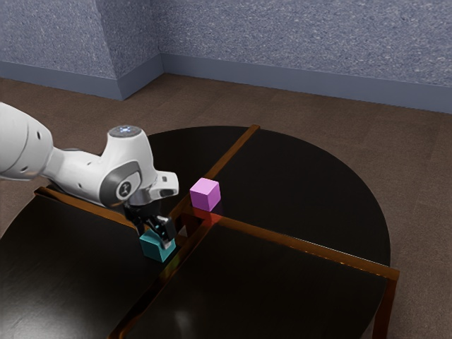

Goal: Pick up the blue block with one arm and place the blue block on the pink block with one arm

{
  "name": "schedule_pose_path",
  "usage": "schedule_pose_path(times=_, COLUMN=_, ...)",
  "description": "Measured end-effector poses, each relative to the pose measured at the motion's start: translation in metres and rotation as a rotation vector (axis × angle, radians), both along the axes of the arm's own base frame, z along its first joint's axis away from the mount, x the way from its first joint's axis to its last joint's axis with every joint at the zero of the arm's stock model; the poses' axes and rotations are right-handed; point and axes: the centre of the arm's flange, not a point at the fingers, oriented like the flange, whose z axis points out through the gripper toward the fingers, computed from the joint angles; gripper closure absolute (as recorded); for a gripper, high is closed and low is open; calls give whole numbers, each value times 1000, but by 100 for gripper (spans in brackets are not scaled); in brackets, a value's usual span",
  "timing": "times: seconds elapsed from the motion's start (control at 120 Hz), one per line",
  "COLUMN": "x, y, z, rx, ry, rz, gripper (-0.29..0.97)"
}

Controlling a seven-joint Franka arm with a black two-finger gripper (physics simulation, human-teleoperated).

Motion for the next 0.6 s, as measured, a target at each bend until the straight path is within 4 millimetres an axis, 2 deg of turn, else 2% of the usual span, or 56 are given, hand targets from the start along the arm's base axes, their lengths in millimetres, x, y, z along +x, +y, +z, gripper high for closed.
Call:
schedule_pose_path(times=0.1, x=0, y=0, z=-1, rx=0, ry=1, rz=0, gripper=2)
schedule_pose_path(times=0.408, x=1, y=0, z=0, rx=-3, ry=0, rz=3, gripper=23)
schedule_pose_path(times=0.6, x=1, y=-1, z=3, rx=-2, ry=-6, rz=5, gripper=28)
